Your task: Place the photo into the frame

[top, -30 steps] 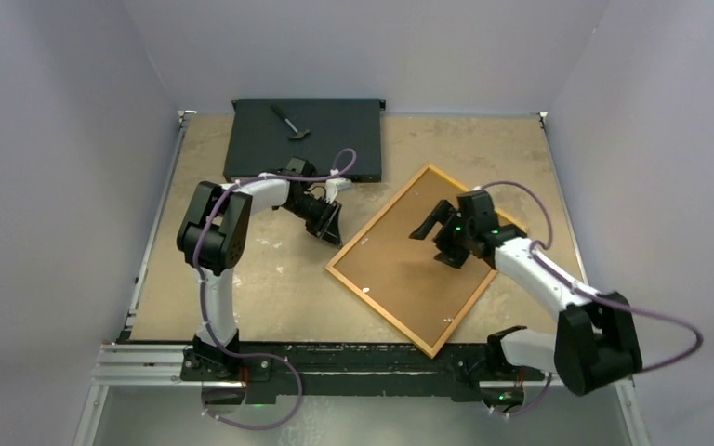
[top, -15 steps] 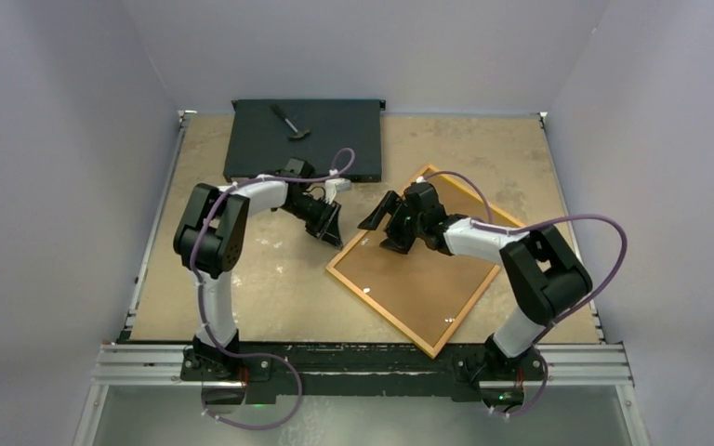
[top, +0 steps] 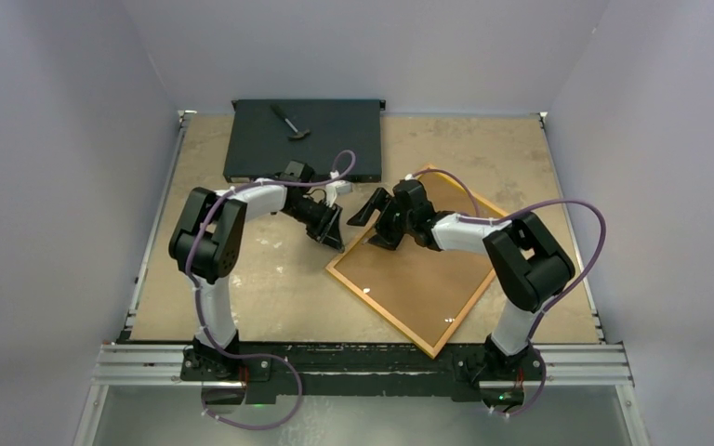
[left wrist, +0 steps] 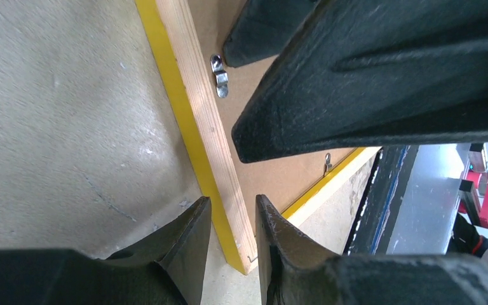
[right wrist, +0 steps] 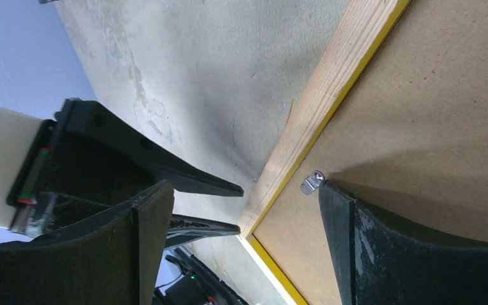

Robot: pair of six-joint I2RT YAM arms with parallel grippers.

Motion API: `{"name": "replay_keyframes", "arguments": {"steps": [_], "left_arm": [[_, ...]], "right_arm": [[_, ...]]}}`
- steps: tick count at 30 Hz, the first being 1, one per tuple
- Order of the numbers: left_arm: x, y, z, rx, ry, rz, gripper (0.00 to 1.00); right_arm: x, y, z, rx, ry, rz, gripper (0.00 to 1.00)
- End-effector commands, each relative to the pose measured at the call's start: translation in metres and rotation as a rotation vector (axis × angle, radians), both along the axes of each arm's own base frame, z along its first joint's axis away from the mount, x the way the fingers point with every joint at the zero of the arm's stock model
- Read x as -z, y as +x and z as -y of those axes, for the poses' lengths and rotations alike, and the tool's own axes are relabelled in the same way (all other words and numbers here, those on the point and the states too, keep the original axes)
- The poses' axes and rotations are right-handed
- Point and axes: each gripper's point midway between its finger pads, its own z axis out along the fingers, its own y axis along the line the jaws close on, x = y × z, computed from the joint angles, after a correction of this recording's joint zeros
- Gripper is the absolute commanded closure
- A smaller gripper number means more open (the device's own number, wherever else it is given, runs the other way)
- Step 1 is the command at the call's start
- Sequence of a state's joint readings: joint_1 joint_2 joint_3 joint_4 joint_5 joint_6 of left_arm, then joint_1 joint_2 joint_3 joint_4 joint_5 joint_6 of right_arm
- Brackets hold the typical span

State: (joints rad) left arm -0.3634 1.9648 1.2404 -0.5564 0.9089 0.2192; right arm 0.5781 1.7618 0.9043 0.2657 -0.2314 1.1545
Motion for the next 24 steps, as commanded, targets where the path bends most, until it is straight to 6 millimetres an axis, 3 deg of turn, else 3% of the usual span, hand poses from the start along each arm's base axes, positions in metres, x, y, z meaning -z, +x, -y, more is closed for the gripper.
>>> {"name": "replay_keyframes", "arguments": {"steps": [1, 24], "left_arm": [[0.002, -0.005, 0.003, 0.010, -0.016, 0.015, 0.70], [0.024, -0.020, 0.000, 0.010, 0.012, -0.012, 0.74]], "right_arm": [[-0.008, 0.005, -0.009, -0.007, 0.028, 0.010, 0.13], [0.006, 0.002, -0.018, -0.028, 0.041, -0.011, 0.14]]}}
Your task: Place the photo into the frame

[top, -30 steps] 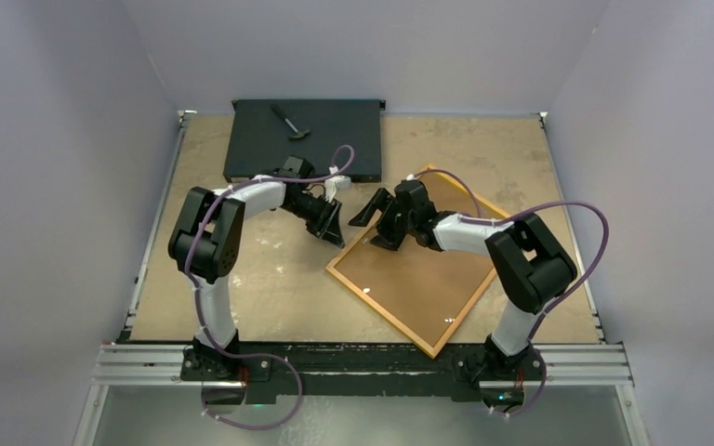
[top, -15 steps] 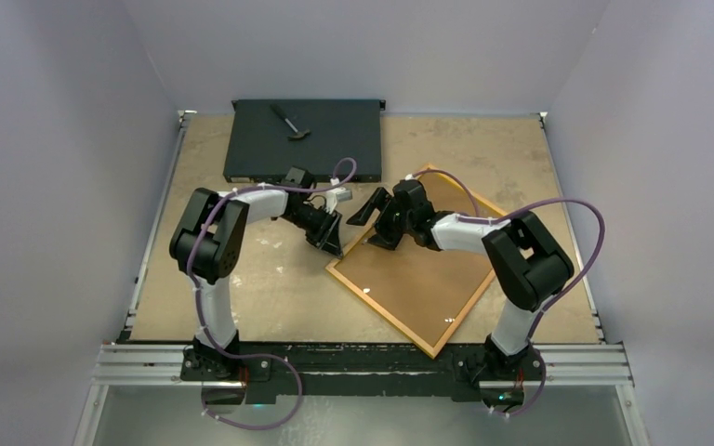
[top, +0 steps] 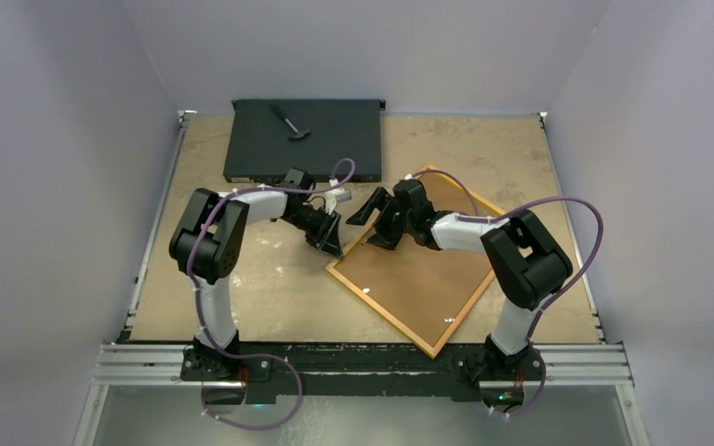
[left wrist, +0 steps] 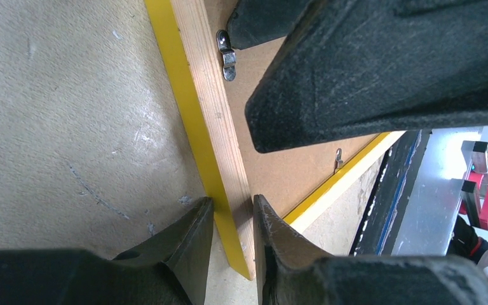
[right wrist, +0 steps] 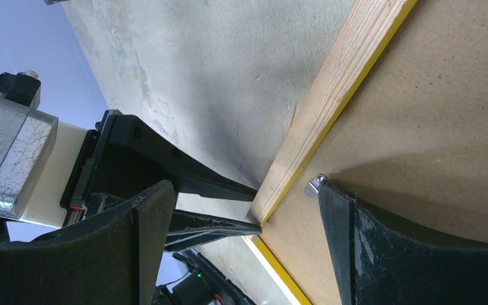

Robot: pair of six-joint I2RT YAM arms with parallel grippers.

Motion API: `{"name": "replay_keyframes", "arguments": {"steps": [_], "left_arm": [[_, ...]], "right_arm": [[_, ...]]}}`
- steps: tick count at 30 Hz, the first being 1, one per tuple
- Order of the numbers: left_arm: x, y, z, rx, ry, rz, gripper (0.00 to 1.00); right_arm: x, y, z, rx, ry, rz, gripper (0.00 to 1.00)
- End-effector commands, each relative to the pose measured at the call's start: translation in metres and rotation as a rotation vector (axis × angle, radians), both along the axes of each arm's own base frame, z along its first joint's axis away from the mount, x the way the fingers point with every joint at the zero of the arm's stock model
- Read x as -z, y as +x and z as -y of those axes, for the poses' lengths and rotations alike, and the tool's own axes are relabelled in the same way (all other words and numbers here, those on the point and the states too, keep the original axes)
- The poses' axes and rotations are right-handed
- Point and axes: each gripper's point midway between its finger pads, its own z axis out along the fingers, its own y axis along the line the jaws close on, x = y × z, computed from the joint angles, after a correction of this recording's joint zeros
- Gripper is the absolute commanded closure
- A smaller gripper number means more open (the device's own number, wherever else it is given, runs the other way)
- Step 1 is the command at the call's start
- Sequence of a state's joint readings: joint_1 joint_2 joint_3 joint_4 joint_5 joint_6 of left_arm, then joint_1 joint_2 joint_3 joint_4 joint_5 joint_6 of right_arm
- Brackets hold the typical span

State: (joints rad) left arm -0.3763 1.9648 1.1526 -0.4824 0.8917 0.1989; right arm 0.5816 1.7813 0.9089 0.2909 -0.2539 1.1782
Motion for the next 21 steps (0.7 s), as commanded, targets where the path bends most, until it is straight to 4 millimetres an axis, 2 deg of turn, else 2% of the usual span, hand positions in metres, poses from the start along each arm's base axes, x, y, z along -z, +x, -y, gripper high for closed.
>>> {"name": "replay_keyframes", "arguments": {"steps": [1, 11, 14, 19, 21], "left_arm": [[0.003, -0.005, 0.003, 0.014, -0.012, 0.012, 0.75], [0.004, -0.007, 0.005, 0.026, -0.017, 0.012, 0.75], [0.004, -0.008, 0.006, 0.029, -0.016, 0.008, 0.76], [0.004, -0.011, 0.005, 0.033, -0.017, 0.002, 0.77], [0.003, -0.011, 0.004, 0.034, -0.013, 0.008, 0.77]], "right_arm": [[0.006, 0.003, -0.012, -0.026, 0.014, 0.006, 0.14], [0.010, 0.003, -0.019, -0.052, 0.048, 0.011, 0.15], [0.005, 0.001, -0.020, -0.059, 0.074, 0.026, 0.16], [-0.004, -0.011, -0.011, -0.051, 0.077, 0.046, 0.16], [-0.002, -0.013, -0.006, -0.038, 0.066, 0.042, 0.16]]}}
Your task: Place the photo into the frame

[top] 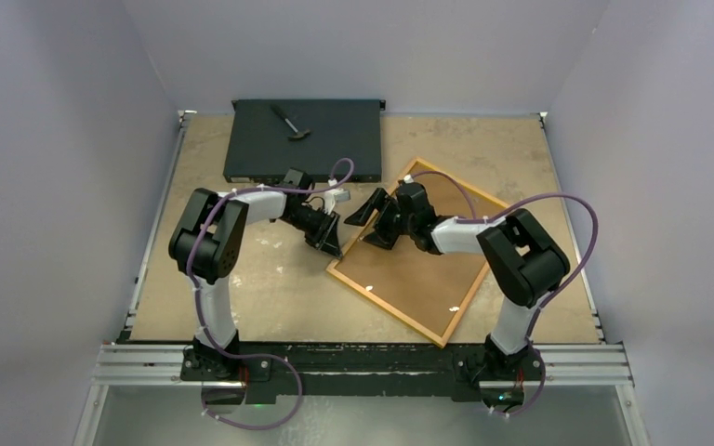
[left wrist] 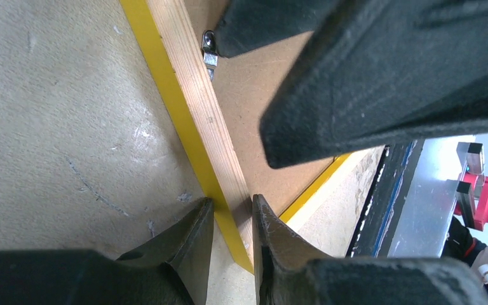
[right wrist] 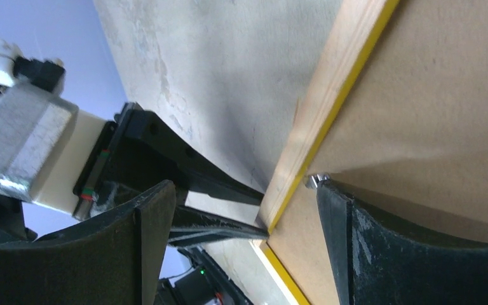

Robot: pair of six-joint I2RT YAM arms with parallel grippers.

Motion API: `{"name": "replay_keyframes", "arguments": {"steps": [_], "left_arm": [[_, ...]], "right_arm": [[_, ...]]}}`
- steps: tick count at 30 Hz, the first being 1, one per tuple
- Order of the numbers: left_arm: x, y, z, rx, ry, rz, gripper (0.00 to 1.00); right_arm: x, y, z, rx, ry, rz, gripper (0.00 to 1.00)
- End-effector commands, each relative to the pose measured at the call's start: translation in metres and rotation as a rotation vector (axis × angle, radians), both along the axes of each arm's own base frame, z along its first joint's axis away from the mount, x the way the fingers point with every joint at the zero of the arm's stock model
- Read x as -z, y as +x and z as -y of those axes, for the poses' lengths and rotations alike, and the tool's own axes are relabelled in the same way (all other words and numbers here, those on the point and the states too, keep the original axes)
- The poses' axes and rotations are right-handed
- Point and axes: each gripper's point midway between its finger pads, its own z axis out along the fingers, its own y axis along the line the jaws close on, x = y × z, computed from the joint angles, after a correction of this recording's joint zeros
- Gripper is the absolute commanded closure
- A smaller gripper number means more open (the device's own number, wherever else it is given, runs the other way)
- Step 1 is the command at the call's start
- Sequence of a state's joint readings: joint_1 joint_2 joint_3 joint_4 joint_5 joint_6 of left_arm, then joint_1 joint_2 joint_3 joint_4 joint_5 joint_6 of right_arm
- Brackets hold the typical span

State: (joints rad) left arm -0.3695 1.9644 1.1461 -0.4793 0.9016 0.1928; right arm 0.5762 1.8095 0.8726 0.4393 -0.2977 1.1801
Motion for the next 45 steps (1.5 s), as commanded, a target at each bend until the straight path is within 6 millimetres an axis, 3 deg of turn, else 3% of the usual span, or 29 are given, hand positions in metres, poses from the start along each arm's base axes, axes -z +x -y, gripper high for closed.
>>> {"name": "replay_keyframes", "arguments": {"steps": [1, 4, 22, 45], "left_arm": [[0.004, -0.011, 0.006, 0.043, -0.006, 0.019, 0.77], [0.003, -0.010, 0.006, 0.041, -0.009, 0.016, 0.77], [-0.001, -0.012, 0.006, 0.049, -0.021, 0.018, 0.77], [0.000, -0.017, 0.007, 0.083, -0.029, 0.007, 0.78]], "right_arm": [[0.002, -0.018, 0.003, -0.003, -0.007, -0.021, 0.15], [0.008, -0.023, 0.006, 0.007, -0.015, -0.045, 0.15], [0.020, -0.007, 0.009, 0.078, -0.094, -0.045, 0.15], [0.016, 0.012, 0.002, 0.121, -0.112, -0.024, 0.17]]}}
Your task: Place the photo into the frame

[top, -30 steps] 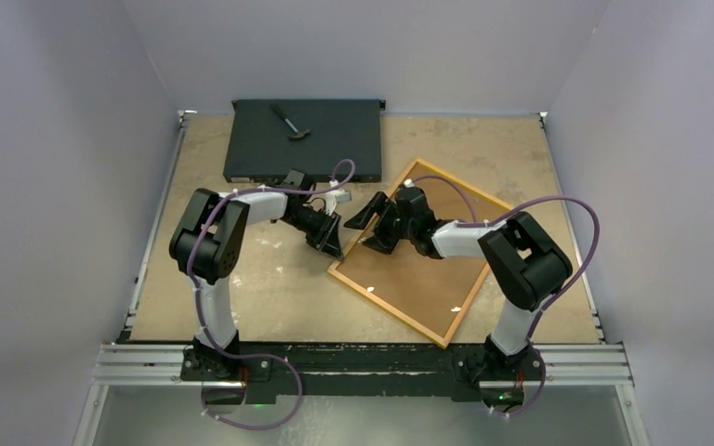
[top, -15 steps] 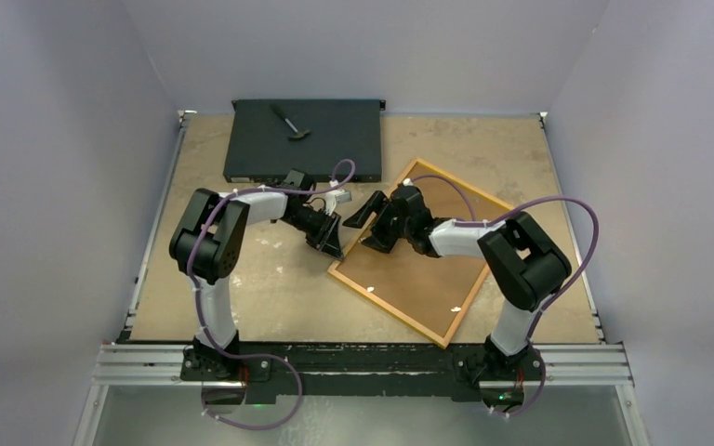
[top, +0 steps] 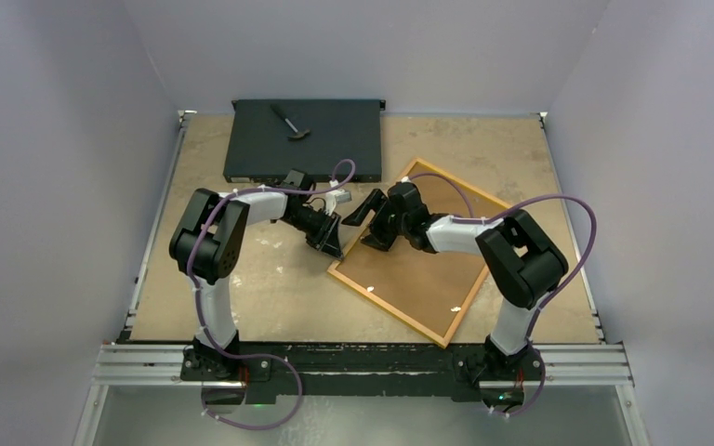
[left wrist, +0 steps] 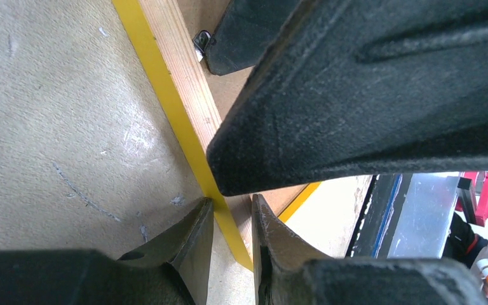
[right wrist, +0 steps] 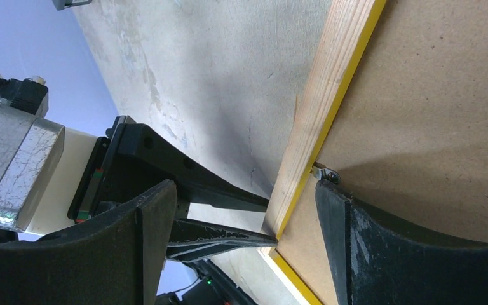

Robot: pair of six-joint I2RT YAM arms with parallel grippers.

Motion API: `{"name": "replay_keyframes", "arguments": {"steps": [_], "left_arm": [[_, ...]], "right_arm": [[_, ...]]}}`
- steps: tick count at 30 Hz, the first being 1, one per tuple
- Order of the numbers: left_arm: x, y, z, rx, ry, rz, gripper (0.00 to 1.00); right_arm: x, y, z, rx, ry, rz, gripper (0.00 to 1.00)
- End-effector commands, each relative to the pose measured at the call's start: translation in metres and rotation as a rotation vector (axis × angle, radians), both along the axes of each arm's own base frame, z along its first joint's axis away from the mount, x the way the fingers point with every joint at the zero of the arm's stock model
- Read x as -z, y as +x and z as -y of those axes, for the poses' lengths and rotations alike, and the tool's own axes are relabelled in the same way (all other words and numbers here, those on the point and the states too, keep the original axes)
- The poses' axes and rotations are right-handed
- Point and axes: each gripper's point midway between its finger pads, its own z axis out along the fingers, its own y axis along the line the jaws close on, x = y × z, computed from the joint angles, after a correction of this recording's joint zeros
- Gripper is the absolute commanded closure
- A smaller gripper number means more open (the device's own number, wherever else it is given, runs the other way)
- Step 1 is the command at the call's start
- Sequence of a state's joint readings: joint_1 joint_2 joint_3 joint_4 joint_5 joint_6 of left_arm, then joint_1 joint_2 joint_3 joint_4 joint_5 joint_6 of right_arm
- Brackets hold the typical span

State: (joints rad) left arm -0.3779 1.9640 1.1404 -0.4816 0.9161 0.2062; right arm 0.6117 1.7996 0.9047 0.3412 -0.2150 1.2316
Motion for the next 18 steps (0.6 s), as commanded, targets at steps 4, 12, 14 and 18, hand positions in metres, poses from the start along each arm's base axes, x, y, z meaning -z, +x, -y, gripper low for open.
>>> {"name": "replay_keyframes", "arguments": {"steps": [4, 12, 14, 18], "left_arm": [[-0.001, -0.012, 0.005, 0.064, -0.023, 0.007, 0.78], [-0.018, -0.011, 0.006, 0.107, -0.040, 0.013, 0.75], [-0.026, -0.009, 0.007, 0.122, -0.044, 0.025, 0.73], [-0.040, -0.001, 0.009, 0.128, -0.049, 0.059, 0.70]], "right_arm": [[0.009, 0.018, 0.003, 0.066, -0.048, 0.039, 0.19], [-0.035, 0.026, 0.034, 0.069, -0.032, 0.099, 0.05], [-0.050, 0.033, 0.061, 0.115, -0.060, 0.128, 0.01], [-0.061, 0.051, 0.130, 0.228, -0.170, 0.141, 0.01]]}}
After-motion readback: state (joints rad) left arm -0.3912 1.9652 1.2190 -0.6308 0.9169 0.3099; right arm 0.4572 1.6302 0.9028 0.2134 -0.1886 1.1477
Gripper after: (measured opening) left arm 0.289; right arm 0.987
